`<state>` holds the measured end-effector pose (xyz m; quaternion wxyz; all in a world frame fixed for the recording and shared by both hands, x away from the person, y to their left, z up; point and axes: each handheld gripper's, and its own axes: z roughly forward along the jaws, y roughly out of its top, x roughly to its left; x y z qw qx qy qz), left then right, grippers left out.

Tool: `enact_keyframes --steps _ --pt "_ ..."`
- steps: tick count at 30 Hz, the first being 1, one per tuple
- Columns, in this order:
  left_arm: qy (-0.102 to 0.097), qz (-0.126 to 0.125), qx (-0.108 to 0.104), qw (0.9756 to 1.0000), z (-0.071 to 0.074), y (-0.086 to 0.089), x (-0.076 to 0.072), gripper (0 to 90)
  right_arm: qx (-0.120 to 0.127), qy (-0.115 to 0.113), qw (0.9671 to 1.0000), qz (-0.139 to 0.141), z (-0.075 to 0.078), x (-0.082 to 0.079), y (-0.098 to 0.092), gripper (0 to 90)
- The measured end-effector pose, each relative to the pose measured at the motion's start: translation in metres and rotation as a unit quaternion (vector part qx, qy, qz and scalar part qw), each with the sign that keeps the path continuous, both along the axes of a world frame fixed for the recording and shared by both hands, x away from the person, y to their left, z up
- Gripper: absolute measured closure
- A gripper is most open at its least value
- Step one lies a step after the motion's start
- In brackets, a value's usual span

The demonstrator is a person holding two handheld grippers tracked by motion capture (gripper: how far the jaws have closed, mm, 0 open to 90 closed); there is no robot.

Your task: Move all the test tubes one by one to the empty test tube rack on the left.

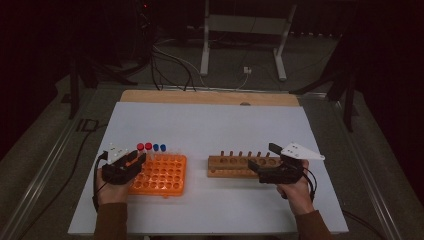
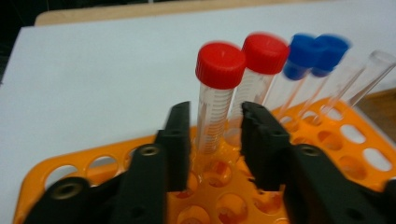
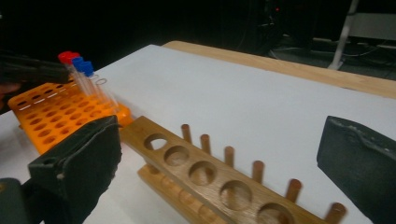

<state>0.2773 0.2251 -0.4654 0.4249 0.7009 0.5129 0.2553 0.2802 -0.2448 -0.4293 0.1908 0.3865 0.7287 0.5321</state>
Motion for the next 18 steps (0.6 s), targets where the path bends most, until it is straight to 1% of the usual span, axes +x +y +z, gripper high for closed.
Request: enact_keyframes --steps 1,3,5,7,9,10,12,14,17,18 --pt "-0.011 -0.003 -0.003 0.9999 0.003 0.001 -0.003 55.9 0.002 -0.003 1.0000 -0.002 -0.001 0.000 -0.002 0.0" --pt "-0.033 -0.011 -0.018 0.9993 0.007 0.002 -0.008 49.3 0.002 -0.007 1.0000 -0.005 -0.002 -0.001 -0.007 0.0" --pt "-0.054 -0.019 -0.034 0.9978 0.012 0.002 -0.013 43.1 0.002 -0.011 0.9999 -0.009 -0.004 -0.003 -0.012 0.0" --pt "-0.072 -0.026 -0.043 0.9961 0.015 0.002 -0.018 36.6 0.006 -0.012 0.9998 -0.014 -0.007 -0.004 -0.017 0.0" --pt "-0.087 -0.029 -0.049 0.9946 0.017 0.000 -0.023 33.4 0.005 -0.011 0.9997 -0.020 -0.010 -0.005 -0.022 0.0" --pt "-0.091 -0.028 -0.050 0.9942 0.017 0.000 -0.024 30.8 0.005 -0.010 0.9997 -0.022 -0.012 -0.006 -0.024 0.0" --pt "-0.097 -0.028 -0.052 0.9936 0.018 -0.003 -0.027 23.3 -0.002 -0.014 0.9996 -0.026 -0.015 -0.007 -0.028 0.0" --pt "-0.098 -0.028 -0.048 0.9937 0.016 -0.005 -0.029 15.9 -0.005 -0.019 0.9994 -0.029 -0.017 -0.008 -0.030 0.0" --pt "-0.098 -0.030 -0.048 0.9936 0.015 -0.007 -0.029 5.3 -0.004 -0.028 0.9990 -0.034 -0.018 -0.010 -0.034 0.0" --pt "-0.099 -0.029 -0.051 0.9933 0.015 -0.007 -0.029 2.6 -0.001 -0.030 0.9989 -0.035 -0.019 -0.010 -0.035 0.0"
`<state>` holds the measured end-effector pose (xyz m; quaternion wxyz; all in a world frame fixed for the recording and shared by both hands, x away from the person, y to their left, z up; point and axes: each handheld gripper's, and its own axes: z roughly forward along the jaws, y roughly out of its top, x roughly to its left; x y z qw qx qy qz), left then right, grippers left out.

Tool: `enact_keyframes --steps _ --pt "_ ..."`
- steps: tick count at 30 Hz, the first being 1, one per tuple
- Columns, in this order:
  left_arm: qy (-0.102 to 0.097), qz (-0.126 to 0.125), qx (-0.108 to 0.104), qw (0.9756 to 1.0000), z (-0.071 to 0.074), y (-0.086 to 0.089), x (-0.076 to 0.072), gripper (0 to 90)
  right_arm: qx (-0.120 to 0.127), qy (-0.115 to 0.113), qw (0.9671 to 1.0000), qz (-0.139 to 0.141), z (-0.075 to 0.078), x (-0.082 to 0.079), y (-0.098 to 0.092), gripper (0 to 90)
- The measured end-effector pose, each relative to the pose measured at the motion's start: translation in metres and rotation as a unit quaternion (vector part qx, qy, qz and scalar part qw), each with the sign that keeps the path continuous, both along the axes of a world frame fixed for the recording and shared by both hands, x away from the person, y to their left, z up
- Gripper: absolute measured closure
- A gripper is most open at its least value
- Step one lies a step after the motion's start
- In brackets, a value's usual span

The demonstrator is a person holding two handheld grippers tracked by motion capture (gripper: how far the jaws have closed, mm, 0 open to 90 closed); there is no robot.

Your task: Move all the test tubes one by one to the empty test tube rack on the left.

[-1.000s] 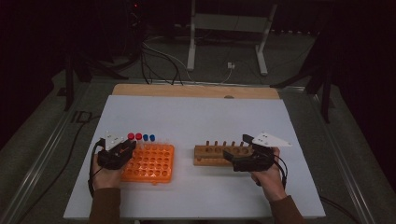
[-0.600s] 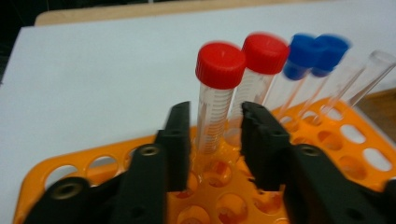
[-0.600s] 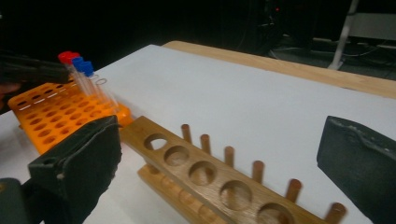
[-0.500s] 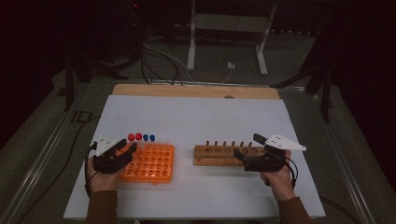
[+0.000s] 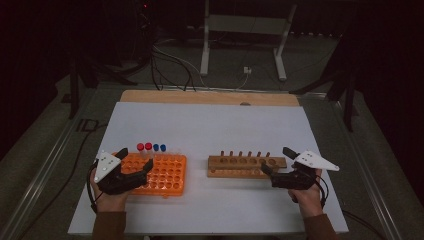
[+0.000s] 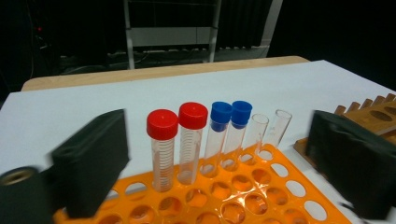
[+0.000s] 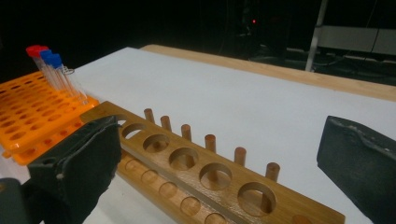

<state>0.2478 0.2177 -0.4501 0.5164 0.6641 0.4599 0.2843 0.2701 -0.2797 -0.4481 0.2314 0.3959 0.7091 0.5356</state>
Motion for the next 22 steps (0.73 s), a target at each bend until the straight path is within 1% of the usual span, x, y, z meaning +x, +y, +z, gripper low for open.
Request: enact_keyframes --steps 2,6,9,11,18,22 --pt "-0.005 -0.002 -0.008 1.0000 0.001 0.000 -0.001 0.6 0.002 -0.006 1.0000 -0.002 -0.001 -0.001 -0.002 0.0" --pt "-0.011 -0.004 -0.013 0.9999 0.001 0.001 -0.003 0.5 0.003 -0.016 0.9999 -0.005 -0.002 -0.003 -0.007 0.0" --pt "-0.017 -0.001 -0.016 0.9997 0.001 0.002 -0.004 0.5 0.010 -0.016 0.9998 -0.010 -0.003 -0.005 -0.011 0.0" --pt "-0.018 0.004 -0.014 0.9997 0.000 0.003 -0.004 0.4 0.012 -0.018 0.9997 -0.011 -0.004 -0.005 -0.013 0.0" --pt "-0.015 0.007 -0.007 0.9998 -0.004 0.002 -0.003 0.4 0.004 -0.016 0.9998 -0.014 -0.006 -0.002 -0.011 0.0" --pt "-0.011 0.011 -0.011 0.9998 -0.006 0.003 -0.003 0.4 0.002 -0.010 0.9999 -0.014 -0.008 -0.001 -0.010 0.0"
